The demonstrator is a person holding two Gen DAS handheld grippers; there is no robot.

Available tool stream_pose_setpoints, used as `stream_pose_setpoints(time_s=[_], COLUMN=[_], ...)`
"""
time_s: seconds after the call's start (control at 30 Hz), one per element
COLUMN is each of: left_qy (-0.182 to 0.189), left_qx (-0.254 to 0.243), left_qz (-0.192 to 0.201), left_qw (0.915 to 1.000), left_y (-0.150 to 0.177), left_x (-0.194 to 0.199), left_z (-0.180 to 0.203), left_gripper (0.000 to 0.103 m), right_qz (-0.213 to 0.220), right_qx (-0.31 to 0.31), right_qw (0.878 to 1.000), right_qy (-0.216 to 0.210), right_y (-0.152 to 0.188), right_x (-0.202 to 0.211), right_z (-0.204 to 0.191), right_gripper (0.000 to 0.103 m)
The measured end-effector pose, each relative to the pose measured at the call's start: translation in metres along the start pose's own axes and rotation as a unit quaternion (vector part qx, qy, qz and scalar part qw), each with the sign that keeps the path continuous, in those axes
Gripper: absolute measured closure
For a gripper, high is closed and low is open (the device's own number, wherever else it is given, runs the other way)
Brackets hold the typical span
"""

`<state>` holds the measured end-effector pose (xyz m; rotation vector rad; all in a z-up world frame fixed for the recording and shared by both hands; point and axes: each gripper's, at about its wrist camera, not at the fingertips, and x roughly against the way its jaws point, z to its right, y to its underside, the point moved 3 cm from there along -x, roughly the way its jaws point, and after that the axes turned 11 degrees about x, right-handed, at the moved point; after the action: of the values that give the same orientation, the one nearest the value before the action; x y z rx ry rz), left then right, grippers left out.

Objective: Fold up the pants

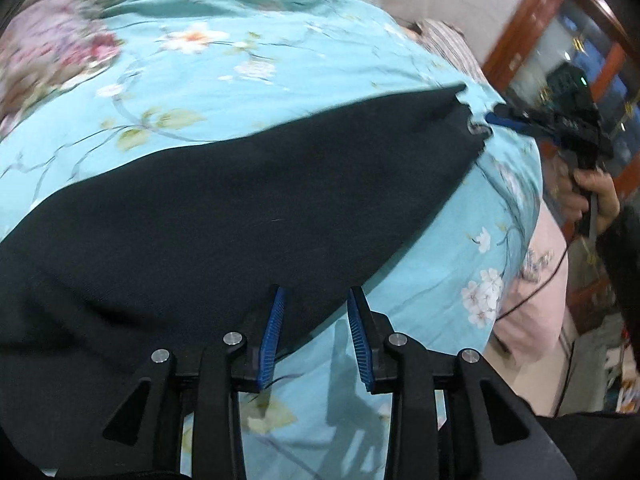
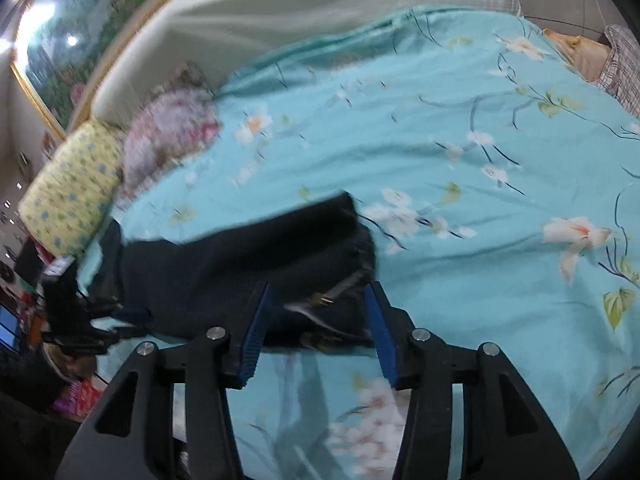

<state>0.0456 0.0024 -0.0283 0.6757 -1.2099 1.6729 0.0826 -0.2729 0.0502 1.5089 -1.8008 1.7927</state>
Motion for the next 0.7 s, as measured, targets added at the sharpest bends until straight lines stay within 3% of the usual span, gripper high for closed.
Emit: stream_pose_setpoints(time_s=[0.2, 0.27, 0.33, 0.7], left_qy=[-0.003, -0.018, -0.023, -0.083], left_qx=[0.067, 0.087, 0.108, 0.181], left_qz=[0.037, 0.050, 0.063, 0.120], left_qw=[0.9971, 0.9948, 0.9919, 0.9725], left_y=[0.004, 0.004, 0.001, -0.004], left_x=[0.037, 0.049, 0.062, 0.130], left_z=[-0.038, -0.053, -0.070, -0.169], left_gripper=[0.064, 0.056, 0.056, 0.049], right_qz=[0.015, 0.016, 0.014, -0.044], right_qx=[-0.012, -0.014, -0.010, 0.048], right_qw=[0.997, 0.995, 0.992, 0.975], right_qy=[-0.071, -0.100, -0.125, -0.212], right_y=[-0.011, -0.015, -0.019, -0.030], right_x=[-0.013, -0.025, -0.037, -0.112], right_z=[-0.041, -0.062, -0.082, -0.198], right_gripper=[0.053, 0.053, 0.053, 0.053])
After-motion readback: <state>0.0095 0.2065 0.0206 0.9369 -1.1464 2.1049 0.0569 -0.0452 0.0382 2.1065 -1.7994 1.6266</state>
